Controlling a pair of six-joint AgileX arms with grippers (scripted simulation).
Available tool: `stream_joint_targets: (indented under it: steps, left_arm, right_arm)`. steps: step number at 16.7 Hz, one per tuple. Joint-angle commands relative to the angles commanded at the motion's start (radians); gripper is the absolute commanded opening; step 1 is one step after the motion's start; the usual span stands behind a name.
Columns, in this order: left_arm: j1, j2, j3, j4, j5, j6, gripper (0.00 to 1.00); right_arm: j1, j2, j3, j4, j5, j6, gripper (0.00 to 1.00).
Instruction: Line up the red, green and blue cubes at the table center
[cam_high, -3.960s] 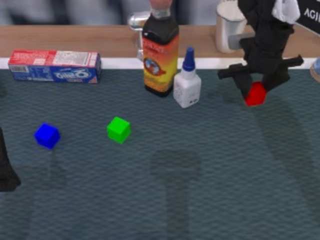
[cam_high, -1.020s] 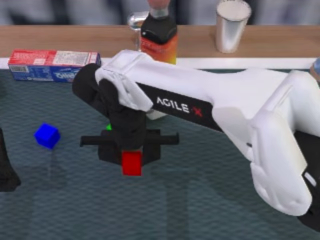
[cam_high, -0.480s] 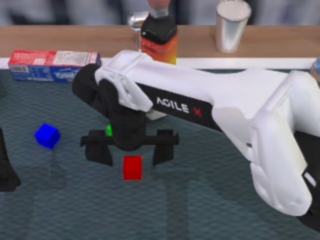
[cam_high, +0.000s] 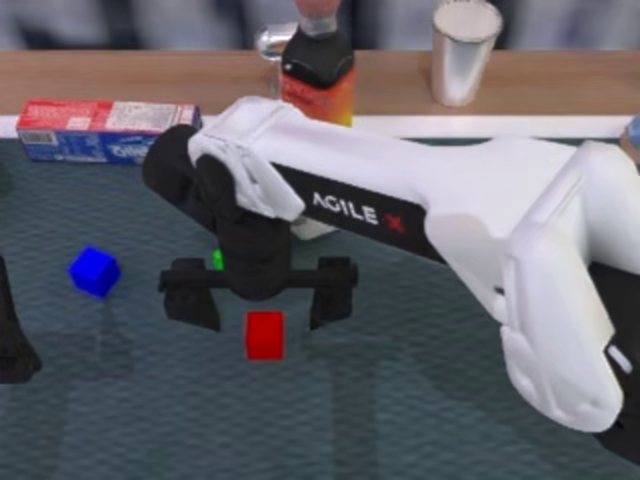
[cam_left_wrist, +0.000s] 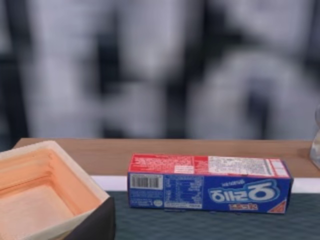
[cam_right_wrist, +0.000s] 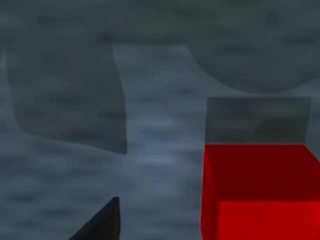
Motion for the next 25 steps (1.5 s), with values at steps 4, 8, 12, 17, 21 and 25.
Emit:
stream_joint_targets:
  steps: [4, 8, 12, 17, 21, 25]
  left_arm:
    - [0.0, 0.0, 0.0, 0.0, 0.0, 0.0, 1.0]
    - [0.0, 0.0, 0.0, 0.0, 0.0, 0.0, 1.0]
    - [0.0, 0.0, 0.0, 0.0, 0.0, 0.0, 1.0]
    - [-0.027, 0.125, 0.123, -0.072, -0.002, 0.004, 1.0]
    - [-0.081, 0.388, 0.354, -0.216, -0.001, 0.017, 1.0]
    - [-0.153, 0.765, 0.65, -0.413, 0.001, 0.037, 1.0]
  right_arm:
    - [0.005, -0.002, 0.147, -0.15, -0.002, 0.005, 1.0]
    - [0.01, -0.008, 0.244, -0.252, 0.001, 0.002, 1.0]
    - [0.004, -0.007, 0.244, -0.251, 0.001, 0.003, 1.0]
    - [-0.053, -0.158, 0.111, -0.168, 0.041, -0.071, 1.0]
    - [-0.164, -0.471, -0.155, -0.013, 0.097, -0.195, 1.0]
    - [-0.312, -0.921, -0.542, 0.195, 0.138, -0.351, 1.0]
